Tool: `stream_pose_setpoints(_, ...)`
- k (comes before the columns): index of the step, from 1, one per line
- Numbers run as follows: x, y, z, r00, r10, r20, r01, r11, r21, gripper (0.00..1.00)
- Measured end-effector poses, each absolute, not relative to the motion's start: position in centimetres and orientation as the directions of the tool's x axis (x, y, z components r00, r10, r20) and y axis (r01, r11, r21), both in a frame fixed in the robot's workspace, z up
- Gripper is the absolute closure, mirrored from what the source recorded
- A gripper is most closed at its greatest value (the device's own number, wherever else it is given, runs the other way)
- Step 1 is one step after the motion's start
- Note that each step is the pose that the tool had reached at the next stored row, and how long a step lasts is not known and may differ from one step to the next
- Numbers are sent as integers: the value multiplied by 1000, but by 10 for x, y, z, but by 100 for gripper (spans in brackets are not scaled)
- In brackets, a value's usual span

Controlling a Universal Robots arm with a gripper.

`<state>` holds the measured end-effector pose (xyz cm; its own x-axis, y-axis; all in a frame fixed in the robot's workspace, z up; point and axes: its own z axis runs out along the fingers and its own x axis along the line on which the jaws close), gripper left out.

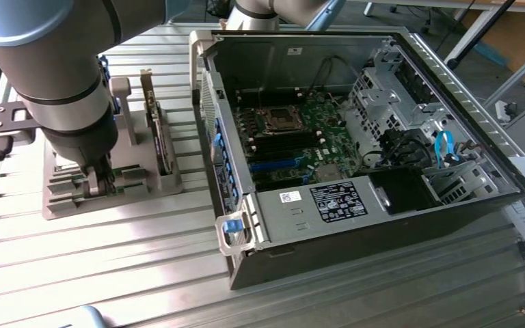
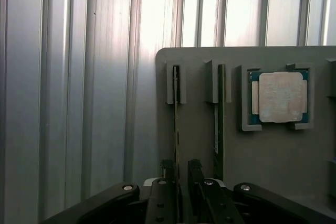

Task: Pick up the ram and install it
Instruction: 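Pick up the ram and move it above insertion slot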

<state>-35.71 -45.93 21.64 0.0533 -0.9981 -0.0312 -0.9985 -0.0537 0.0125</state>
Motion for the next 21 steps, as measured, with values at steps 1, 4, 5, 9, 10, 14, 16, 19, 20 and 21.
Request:
stream_pose_setpoints(1,-357,-459,216,53,-998,-31,-998,-54,13,75)
stream_pose_setpoints(4,-357,-459,214,53,-998,-31,-998,-54,13,75)
stream_pose_setpoints(5,-357,-459,213,53,-998,-31,-998,-54,13,75)
stream_pose_setpoints(9,-357,-459,212,53,-998,-31,-998,-54,13,75)
stream_pose_setpoints(10,-357,-459,212,53,-998,-31,-998,-54,13,75)
stream_pose_setpoints(14,-357,-459,211,53,-998,-31,-998,-54,13,75)
stream_pose_setpoints(16,-357,-459,211,54,-998,-31,-998,-54,13,75)
stream_pose_setpoints(19,-357,-459,211,57,-998,-31,-998,-57,13,75)
stream_pose_setpoints(20,-357,-459,211,59,-998,-31,-998,-59,13,75)
stream_pose_setpoints(21,-357,-459,211,60,-998,-31,-998,-61,13,75)
